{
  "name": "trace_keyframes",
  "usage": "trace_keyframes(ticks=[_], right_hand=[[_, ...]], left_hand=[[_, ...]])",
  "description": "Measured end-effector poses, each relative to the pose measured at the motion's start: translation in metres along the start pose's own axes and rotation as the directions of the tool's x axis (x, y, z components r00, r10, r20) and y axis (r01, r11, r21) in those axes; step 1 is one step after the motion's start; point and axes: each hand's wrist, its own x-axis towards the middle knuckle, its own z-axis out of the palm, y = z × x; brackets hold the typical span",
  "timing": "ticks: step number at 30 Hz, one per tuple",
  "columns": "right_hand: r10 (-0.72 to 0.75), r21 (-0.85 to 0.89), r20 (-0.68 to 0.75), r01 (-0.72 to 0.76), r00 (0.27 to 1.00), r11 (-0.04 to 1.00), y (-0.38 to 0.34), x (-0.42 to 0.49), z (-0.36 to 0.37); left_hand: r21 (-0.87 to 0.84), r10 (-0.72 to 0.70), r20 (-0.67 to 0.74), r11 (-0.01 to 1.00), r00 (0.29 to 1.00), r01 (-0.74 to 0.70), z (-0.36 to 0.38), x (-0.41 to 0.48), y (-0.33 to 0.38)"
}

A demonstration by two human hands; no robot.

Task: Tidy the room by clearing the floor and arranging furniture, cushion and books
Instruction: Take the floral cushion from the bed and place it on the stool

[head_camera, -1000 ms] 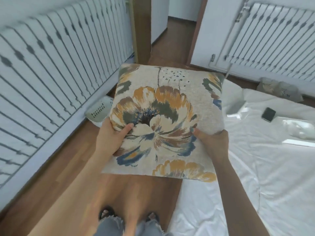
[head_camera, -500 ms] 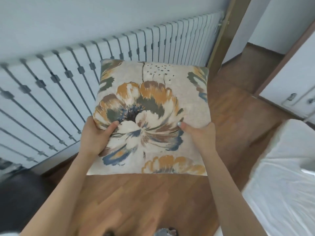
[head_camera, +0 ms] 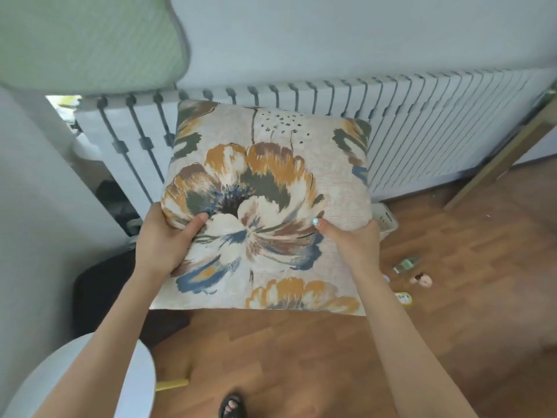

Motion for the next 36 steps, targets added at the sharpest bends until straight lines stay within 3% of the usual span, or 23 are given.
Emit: trace_keyframes(ticks=[9,17,36], right_hand=[[0.025,-0.040,0.165,-0.019,0.986,0.999,-0.020,-0.027,0.144],[-0.016,-0.005,0.364,0.019,0.931,1.000,-0.035,-0.047,0.243],[-0.077,-0.003,0.663,0.105,0.744,0.995,-0.046,-0.020,0.464]], left_hand=[[0.008,-0.153,-0.162,0.988,0.975,0.156,-0.105,0.032,-0.084],[0.016,-0.286,-0.315,0.952,0.905,0.306,-0.168,0.029,-0.134],[-0.056,-0.510,-0.539,0.816,0.670,0.576,-0.207,0.108,-0.239]])
